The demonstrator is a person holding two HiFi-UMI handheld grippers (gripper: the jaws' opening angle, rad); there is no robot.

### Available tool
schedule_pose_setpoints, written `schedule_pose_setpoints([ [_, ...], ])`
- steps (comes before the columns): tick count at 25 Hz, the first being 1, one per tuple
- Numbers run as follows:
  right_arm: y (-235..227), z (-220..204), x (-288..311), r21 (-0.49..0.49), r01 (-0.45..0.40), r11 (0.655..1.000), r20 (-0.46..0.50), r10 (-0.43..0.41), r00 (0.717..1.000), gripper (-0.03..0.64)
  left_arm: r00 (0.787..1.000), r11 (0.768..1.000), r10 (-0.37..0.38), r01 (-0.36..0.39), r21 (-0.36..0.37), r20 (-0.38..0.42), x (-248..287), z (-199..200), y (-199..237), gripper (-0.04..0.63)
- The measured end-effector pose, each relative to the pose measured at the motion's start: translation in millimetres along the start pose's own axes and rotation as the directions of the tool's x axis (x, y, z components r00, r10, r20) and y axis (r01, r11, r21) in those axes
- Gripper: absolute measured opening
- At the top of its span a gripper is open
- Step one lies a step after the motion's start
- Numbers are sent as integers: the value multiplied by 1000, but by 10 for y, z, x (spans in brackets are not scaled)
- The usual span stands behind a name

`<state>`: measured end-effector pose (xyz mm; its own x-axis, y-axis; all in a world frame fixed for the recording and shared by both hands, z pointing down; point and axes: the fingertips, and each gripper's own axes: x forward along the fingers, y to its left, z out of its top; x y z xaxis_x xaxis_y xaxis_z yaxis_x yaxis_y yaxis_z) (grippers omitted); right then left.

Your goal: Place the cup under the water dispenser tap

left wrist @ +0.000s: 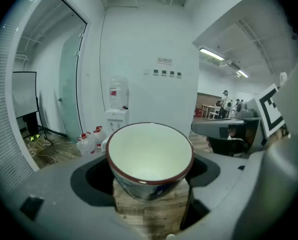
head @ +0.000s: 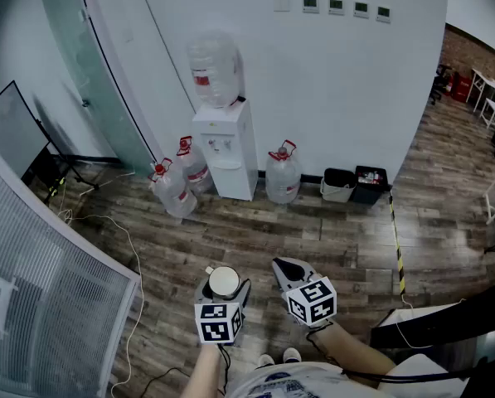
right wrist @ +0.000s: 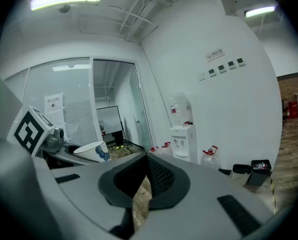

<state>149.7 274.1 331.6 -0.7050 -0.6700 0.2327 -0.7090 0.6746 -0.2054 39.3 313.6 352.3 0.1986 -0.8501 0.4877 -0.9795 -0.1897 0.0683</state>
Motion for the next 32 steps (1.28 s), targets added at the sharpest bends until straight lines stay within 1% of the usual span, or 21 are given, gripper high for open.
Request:
schedule_pose_setpoints([
  [3, 101, -58, -147, -16, -24, 1000, -6, 24, 1000, 20, 1000, 1000, 12, -12, -11, 8, -113, -60, -126, 439],
  [8, 152, -70, -294, -21, -38, 999, -7, 38, 999, 20, 1000, 1000, 12, -12, -4, 6, -196, -78, -291, 439],
  [19, 72, -97, -364, -20, -47, 999, -1, 47, 999, 20, 999, 999, 44, -44, -2, 28, -218, -40, -315, 439],
  [22, 64, -110, -311, -13, -49, 999, -6, 49, 999, 20, 998, 999, 44, -44, -2, 33, -210, -19, -268, 439],
  [26, 59, -88, -136, -22, -48, 999, -10, 48, 999, 20, 998, 999, 44, -44, -4, 38, -109, 21, -101, 439],
  [32, -85, -35, 326, -23, -35, 999, -29, 34, 999, 20, 999, 1000, 25, -25, -11, 41, 256, 188, 218, 439],
])
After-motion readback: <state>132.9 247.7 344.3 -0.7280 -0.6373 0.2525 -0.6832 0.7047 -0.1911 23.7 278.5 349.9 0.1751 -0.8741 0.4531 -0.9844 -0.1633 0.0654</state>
